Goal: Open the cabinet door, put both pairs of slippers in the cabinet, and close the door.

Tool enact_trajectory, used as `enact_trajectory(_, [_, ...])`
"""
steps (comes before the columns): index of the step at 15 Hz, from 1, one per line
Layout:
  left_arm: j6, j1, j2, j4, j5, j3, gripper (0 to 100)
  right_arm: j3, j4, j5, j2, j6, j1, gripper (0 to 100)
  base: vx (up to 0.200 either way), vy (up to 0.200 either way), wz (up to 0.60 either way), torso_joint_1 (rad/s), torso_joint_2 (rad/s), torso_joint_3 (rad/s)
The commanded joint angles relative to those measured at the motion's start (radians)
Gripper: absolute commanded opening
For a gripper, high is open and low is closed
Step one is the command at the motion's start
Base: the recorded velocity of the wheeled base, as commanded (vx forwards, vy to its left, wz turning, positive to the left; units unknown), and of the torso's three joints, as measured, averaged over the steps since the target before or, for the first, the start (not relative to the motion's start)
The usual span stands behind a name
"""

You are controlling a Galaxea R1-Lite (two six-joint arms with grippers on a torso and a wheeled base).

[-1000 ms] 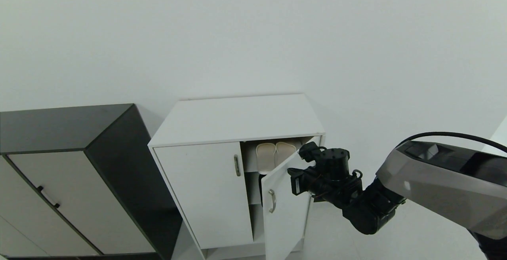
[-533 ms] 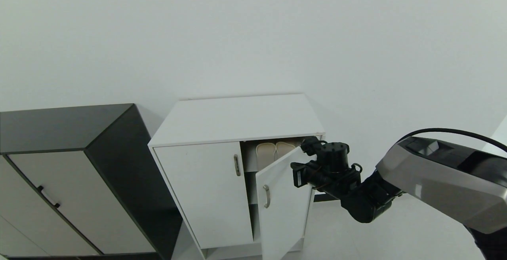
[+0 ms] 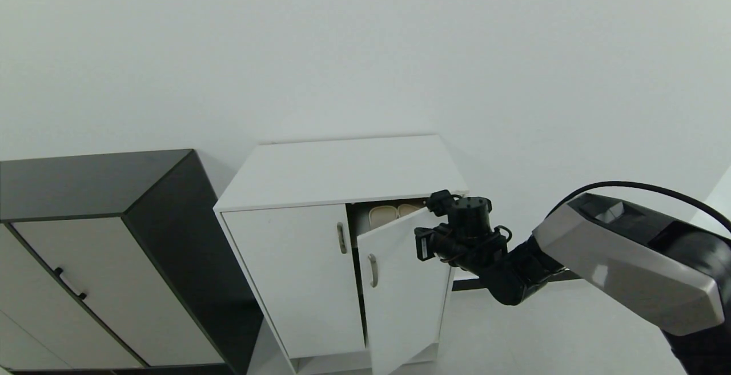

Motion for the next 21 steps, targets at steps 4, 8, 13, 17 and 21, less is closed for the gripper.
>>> enact_trajectory(4, [-0.001,0.000,0.000,0.000,0.000,0.000,0,-0.091,0.041,-0.032,0.046,0.000,-0.006,0,0.000,0.000,0.00,0.000,0.00,0.000])
enact_trajectory(8, [-0.001,0.000,0.000,0.000,0.000,0.000,0,-0.143,0.055,-0.035,0.073,0.000,-0.013,0,0.000,0.000,0.00,0.000,0.00,0.000])
enact_trajectory(13, [-0.001,0.000,0.000,0.000,0.000,0.000,0,-0.231,0.077,-0.089,0.129,0.000,-0.019,0,0.000,0.000,0.00,0.000,0.00,0.000])
enact_trajectory(17, [-0.001,0.000,0.000,0.000,0.000,0.000,0,-0.275,0.104,-0.089,0.146,0.000,-0.032,0,0.000,0.000,0.00,0.000,0.00,0.000])
enact_trajectory(21, [-0.001,0.000,0.000,0.000,0.000,0.000,0,-0.312,0.129,-0.089,0.152,0.000,-0.039,0,0.000,0.000,0.00,0.000,0.00,0.000])
